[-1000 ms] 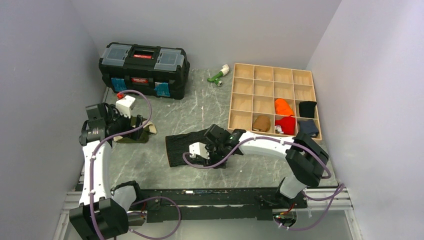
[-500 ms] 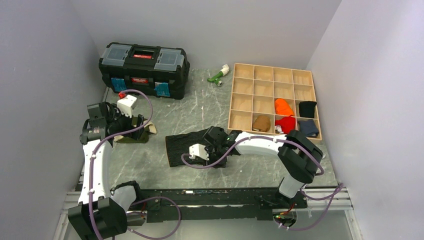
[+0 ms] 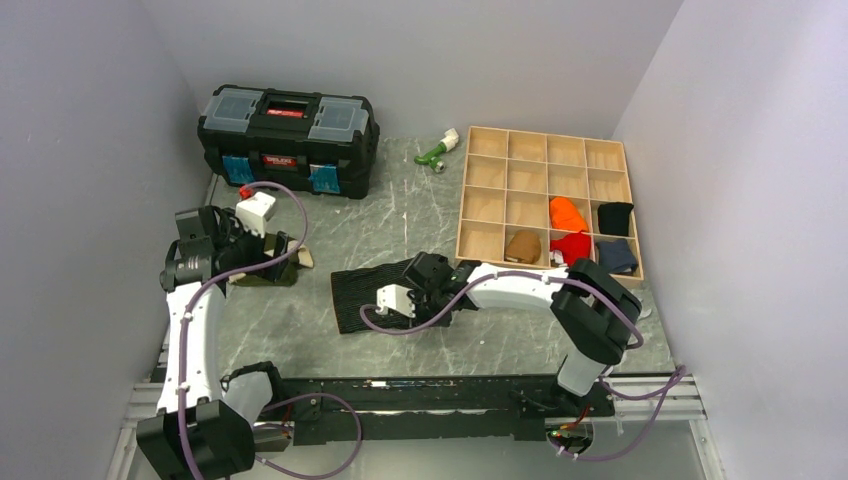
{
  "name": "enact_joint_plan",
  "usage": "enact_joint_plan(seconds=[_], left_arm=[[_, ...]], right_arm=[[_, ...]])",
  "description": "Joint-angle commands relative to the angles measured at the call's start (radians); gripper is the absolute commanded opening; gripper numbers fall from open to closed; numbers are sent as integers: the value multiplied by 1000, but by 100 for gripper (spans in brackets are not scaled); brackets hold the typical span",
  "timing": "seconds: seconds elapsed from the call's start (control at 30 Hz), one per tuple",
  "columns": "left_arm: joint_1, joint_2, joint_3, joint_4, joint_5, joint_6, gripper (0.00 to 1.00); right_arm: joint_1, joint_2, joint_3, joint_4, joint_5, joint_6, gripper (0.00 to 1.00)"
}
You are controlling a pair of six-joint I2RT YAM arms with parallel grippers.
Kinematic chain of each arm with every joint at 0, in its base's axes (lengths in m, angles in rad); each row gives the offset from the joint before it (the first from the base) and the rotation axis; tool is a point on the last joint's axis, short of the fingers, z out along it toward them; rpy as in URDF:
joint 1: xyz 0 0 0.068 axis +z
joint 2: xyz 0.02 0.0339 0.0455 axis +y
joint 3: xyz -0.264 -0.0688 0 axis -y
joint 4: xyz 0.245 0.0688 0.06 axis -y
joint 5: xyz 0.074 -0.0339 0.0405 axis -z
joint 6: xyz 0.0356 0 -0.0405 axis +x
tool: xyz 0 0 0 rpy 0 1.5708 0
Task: Roll the underwear
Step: Fold the underwear at the center of the board.
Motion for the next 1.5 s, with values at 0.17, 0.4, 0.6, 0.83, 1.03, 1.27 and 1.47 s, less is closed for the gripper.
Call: enact_joint_plan(seconds=[0.17,0.4,0.6,0.83,1.03,1.27,1.47], left_arm=[[-4,-104,-90,-43,102,167,99],[-63,-261,-226,-101,216,336,100],[-251,-354,-282,-106,126,348,98],[-510,-314,-304,-72,11,340,90],[-705,-216,-346,6,-114,327,83],[-924,-102,-388,119,-276,294,79],[-1043,-83,-419,173,-395,286,74]], right_arm=[[-1,33,59,-94,-49,9,0],[-73,53,195,-252,-235,-16,0],[-147,139,312,-361,-371,-29,0],[-226,218,400,-450,-466,-49,0],[-276,276,472,-516,-524,-67,0],[-312,337,529,-558,-583,-68,0],[-319,351,538,-568,-587,-70,0]])
